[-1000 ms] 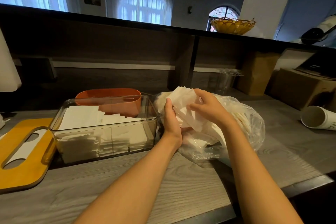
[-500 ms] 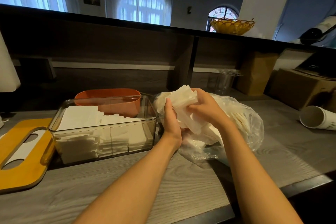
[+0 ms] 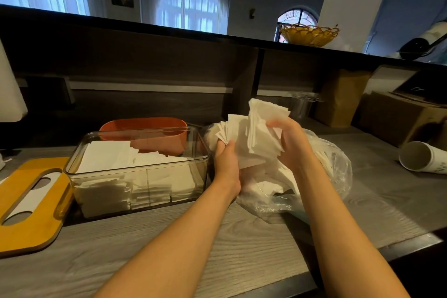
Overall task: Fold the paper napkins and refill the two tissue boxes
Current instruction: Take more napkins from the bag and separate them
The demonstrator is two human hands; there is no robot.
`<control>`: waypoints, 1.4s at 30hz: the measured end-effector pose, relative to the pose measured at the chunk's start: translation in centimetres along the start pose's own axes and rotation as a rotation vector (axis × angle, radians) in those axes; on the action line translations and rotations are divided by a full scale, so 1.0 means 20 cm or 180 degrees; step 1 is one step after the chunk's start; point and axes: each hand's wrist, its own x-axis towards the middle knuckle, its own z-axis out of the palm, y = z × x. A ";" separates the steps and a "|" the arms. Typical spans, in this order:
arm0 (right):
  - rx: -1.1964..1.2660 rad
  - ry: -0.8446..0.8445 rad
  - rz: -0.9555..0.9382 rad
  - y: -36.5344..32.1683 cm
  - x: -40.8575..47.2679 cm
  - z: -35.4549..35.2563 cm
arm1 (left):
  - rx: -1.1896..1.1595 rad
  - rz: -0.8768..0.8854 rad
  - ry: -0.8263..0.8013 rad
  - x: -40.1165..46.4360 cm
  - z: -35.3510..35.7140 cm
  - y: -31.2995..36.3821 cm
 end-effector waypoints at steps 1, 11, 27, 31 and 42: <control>-0.0092 -0.0027 -0.0092 0.01 0.00 0.02 | 0.0005 0.0023 -0.0027 0.01 0.00 0.00; -0.0747 -0.0050 -0.0485 0.11 0.04 0.09 | -0.0456 -0.0047 -0.0259 -0.04 0.00 0.03; -0.0674 -0.0021 -0.0254 0.09 0.04 0.06 | -0.0232 0.0015 -0.0559 -0.06 0.00 0.03; -0.1374 0.0368 -0.0922 0.12 0.06 0.08 | -0.0309 -0.0116 -0.0499 -0.04 -0.01 0.03; 0.0293 0.0509 -0.0783 -0.02 0.00 0.01 | -0.0695 -0.0031 -0.0356 -0.03 0.00 0.04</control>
